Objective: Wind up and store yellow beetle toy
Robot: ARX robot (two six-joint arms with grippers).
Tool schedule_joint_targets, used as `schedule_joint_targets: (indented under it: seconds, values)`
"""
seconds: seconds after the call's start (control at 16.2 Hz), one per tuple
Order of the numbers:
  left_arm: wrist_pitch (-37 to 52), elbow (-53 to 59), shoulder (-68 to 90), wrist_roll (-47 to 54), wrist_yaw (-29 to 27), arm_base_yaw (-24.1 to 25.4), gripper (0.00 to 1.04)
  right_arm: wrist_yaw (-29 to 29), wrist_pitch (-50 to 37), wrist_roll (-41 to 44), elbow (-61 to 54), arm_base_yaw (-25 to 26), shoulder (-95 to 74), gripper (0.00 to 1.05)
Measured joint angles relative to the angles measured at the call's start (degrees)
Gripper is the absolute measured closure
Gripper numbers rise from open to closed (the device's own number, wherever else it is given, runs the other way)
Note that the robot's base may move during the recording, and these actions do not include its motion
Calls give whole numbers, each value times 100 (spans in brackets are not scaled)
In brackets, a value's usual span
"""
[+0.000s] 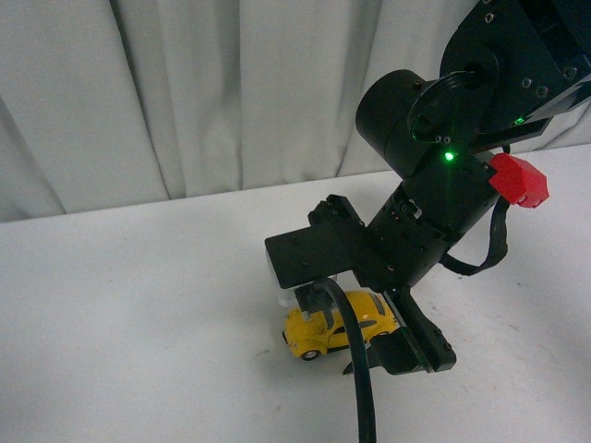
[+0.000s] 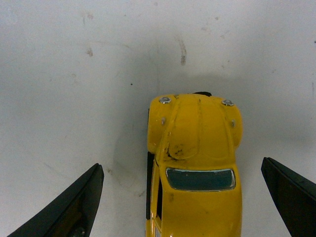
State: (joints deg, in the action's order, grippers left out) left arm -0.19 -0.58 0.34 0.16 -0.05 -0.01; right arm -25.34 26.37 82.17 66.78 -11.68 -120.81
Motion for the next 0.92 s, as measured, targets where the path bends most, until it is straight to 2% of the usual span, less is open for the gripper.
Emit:
schedule_joint_targets:
  seconds: [0.37,0.49,0.62,0.8,0.92]
  values:
    - [0,0,0,2,0,0,7,153,114,210,-2,44,-44,7]
    - [0,0,0,0,0,0,7,179,151,363,0,90,-105,11]
    - [0,0,0,2,0,0,7,232,175,610,70,127,-144,22]
    - [0,0,0,0,0,0,7,236,186,804,162,127,-197,54]
    - [0,0,0,0,0,0,7,195,175,820,205,133,-210,61]
